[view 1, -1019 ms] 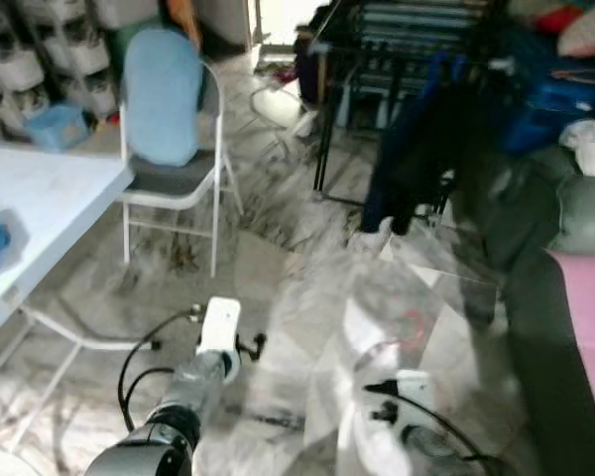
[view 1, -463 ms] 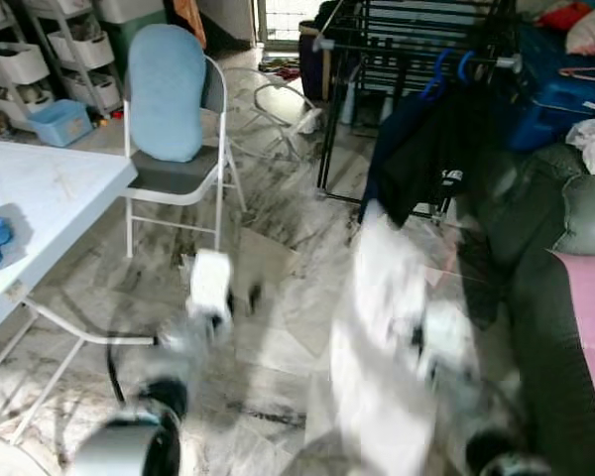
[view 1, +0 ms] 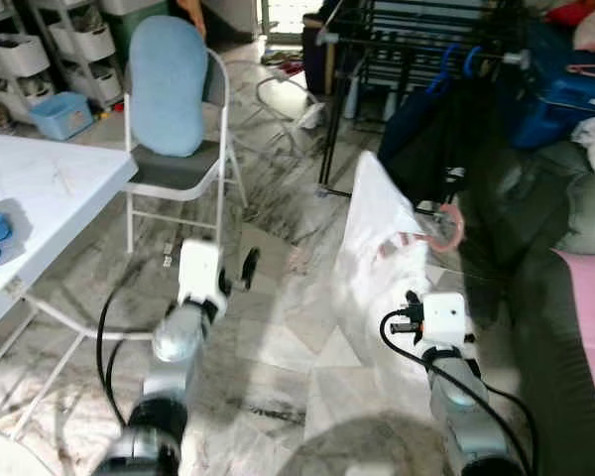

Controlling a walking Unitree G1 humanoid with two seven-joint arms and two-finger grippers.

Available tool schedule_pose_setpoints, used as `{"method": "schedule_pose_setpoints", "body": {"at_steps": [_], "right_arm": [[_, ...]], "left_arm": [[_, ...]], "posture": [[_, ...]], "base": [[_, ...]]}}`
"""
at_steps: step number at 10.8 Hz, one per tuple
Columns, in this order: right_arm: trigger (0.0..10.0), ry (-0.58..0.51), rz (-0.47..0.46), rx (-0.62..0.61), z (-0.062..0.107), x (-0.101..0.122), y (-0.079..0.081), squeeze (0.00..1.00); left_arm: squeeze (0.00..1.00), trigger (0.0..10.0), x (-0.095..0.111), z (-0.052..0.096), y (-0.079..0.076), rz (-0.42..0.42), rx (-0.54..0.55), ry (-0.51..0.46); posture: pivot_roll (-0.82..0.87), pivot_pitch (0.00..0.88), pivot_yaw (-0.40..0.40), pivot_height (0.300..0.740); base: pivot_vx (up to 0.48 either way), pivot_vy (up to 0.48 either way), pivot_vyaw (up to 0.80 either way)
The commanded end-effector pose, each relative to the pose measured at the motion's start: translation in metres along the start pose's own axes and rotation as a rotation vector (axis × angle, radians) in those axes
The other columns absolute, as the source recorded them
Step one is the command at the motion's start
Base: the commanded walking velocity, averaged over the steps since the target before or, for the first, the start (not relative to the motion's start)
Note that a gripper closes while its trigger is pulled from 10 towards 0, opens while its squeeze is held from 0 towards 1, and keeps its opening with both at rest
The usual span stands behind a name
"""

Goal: Hang hanger

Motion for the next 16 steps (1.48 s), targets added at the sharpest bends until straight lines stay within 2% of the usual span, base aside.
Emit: {"method": "schedule_pose_setpoints", "body": {"at_steps": [1,2,3,6,9,12,16], "right_arm": [[10.0,-0.038,-0.013,-0.026,0.000,0.016,-0.002,0.00],[10.0,0.015,-0.053,-0.031,0.000,0.010,-0.003,0.00],[10.0,0.033,-0.046,-0.020,-0.003,0.007,-0.005,0.00],[10.0,0.049,-0.060,-0.040,-0.007,0.008,-0.010,0.00],[10.0,0.068,-0.069,-0.031,-0.006,0.008,-0.002,0.00],[10.0,0.074,-0.074,-0.048,-0.009,0.008,-0.005,0.00],[10.0,0.084,-0.078,-0.044,-0.007,0.007,0.000,0.00]], "left_arm": [[0.00,10.0,0.005,0.003,0.010,0.035,0.060,-0.024],[0.00,10.0,0.006,0.003,0.012,0.049,0.063,-0.018],[0.00,10.0,0.009,-0.002,0.008,0.035,0.014,-0.009],[0.00,10.0,0.012,-0.008,0.004,0.066,0.008,-0.011],[0.00,10.0,0.007,-0.009,-0.008,0.079,-0.036,0.013],[0.00,10.0,0.010,-0.014,-0.009,0.093,-0.038,0.019],[0.00,10.0,0.007,-0.014,-0.012,0.102,-0.050,0.032]], "posture": [[-0.16,0.000,-0.001,0.740],[-0.15,0.000,-0.006,0.740],[-0.14,0.000,-0.009,0.740],[-0.15,0.000,-0.004,0.740],[-0.15,0.000,0.012,0.740],[-0.15,0.000,0.019,0.740],[-0.16,0.000,0.029,0.740]], "base": [[0.000,0.000,0.00],[0.000,0.000,0.00],[0.000,0.000,0.00],[0.190,0.000,0.00],[0.403,0.000,0.00],[0.430,0.000,0.00],[0.419,0.062,0.00]]}}
Point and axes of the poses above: a point about 5 cm out from each wrist's last joint towards the gripper, its own z axis pointing back from the gripper into the wrist, its own x axis along the axis of the wrist's last joint, y = z × x, the point moved 5 cm from there along -z, pointing out of the wrist towards the gripper, and after that the axes turned 12 degrees about z, right-handed, at the moved point
